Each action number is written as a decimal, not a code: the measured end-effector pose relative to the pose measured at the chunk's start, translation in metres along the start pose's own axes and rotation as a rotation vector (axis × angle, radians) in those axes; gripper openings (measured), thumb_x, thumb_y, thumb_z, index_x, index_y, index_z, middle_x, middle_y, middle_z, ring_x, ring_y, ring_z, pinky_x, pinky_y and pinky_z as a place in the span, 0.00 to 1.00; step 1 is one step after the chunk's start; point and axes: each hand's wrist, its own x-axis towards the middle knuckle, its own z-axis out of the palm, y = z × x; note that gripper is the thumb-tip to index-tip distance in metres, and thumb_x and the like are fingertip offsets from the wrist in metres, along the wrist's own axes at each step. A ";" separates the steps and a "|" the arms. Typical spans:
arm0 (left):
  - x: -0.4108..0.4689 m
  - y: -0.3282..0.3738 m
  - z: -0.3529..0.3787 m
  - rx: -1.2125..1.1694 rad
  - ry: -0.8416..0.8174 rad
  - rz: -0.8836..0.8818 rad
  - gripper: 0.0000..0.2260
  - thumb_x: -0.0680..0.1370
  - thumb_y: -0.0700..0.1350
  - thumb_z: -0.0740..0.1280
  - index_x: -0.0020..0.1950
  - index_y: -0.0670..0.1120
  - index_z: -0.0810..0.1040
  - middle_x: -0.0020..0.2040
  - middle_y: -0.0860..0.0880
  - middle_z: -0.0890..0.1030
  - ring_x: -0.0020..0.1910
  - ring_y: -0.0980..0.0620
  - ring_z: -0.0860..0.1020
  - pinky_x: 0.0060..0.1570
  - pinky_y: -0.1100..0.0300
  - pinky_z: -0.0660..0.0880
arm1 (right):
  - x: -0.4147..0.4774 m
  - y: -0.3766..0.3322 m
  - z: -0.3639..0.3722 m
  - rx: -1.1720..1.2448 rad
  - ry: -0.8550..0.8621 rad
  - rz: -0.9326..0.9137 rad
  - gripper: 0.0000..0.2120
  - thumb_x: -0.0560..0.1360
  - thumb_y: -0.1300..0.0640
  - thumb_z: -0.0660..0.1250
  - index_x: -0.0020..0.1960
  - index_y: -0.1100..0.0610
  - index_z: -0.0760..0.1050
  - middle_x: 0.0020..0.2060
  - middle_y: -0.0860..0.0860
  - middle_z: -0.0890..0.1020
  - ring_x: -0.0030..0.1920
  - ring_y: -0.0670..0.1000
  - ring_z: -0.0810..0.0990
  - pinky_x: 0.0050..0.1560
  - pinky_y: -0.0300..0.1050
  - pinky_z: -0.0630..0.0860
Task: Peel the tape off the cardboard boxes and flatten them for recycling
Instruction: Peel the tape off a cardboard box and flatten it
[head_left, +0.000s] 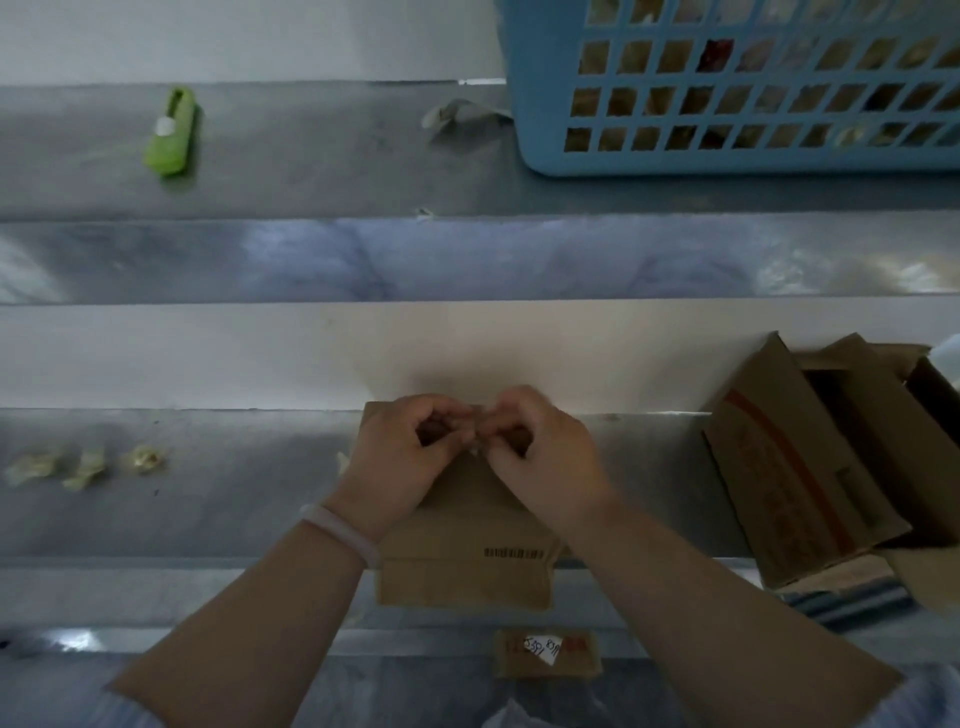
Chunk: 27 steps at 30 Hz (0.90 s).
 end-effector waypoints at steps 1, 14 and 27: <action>0.000 -0.001 0.000 0.006 0.017 0.007 0.14 0.70 0.41 0.75 0.44 0.61 0.79 0.39 0.60 0.81 0.41 0.68 0.78 0.40 0.78 0.69 | 0.001 0.001 0.000 0.073 0.016 0.058 0.14 0.71 0.57 0.70 0.50 0.42 0.71 0.46 0.40 0.82 0.48 0.37 0.79 0.47 0.29 0.75; -0.009 -0.011 -0.026 0.467 0.324 0.271 0.05 0.70 0.36 0.63 0.42 0.44 0.75 0.43 0.48 0.74 0.43 0.51 0.71 0.45 0.63 0.70 | 0.002 0.001 0.001 -0.364 -0.267 -0.046 0.19 0.73 0.49 0.65 0.63 0.50 0.78 0.62 0.45 0.73 0.64 0.49 0.67 0.69 0.43 0.62; -0.022 -0.001 -0.019 0.437 -0.034 0.250 0.07 0.73 0.43 0.72 0.50 0.49 0.81 0.44 0.52 0.81 0.41 0.54 0.76 0.43 0.60 0.75 | 0.000 0.004 0.005 -0.383 -0.200 -0.114 0.21 0.70 0.48 0.65 0.60 0.52 0.80 0.56 0.48 0.76 0.58 0.52 0.72 0.63 0.44 0.68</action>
